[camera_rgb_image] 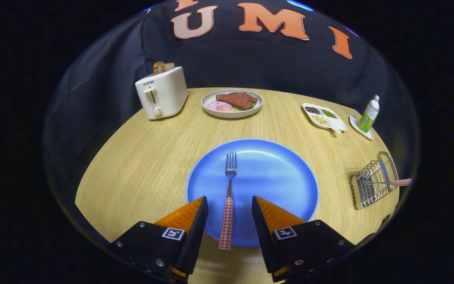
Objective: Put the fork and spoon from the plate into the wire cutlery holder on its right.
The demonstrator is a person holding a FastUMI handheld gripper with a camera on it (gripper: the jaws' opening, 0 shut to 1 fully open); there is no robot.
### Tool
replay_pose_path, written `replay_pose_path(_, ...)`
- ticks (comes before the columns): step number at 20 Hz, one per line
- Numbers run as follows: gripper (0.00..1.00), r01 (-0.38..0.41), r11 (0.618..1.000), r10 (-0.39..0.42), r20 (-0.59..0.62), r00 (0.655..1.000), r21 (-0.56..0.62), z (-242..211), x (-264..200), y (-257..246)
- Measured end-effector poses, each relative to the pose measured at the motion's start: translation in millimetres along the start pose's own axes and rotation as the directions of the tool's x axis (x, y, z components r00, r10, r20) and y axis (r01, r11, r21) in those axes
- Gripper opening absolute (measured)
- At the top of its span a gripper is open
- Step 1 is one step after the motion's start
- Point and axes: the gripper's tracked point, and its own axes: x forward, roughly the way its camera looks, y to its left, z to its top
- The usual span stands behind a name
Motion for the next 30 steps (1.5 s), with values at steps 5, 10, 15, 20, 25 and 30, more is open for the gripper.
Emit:
replay_pose_path(5, 0.39, 0.002, 1.000, -0.002, -0.042, 0.999, 0.013, -11.7, 8.3, 0.8)
replay_pose_path(10, 0.11, 0.001, 0.999, 0.001, -0.050, 0.999, 0.041, -10.4, 7.6, -4.4)
replay_pose_path(15, 0.08, -0.002, 1.000, 0.003, -0.035, 0.999, 0.021, 12.5, -11.1, -22.9)
replay_pose_path(20, 0.08, -0.015, 1.000, 0.014, -0.029, 0.999, -0.017, 49.8, -43.7, -62.1)
replay_pose_path(25, 0.08, -0.004, 1.000, 0.001, -0.091, 0.996, -0.024, 73.3, -80.6, -134.0)
replay_pose_path(30, 0.08, -0.008, 0.997, -0.007, -0.194, 0.981, -0.075, 76.7, -117.7, -203.5)
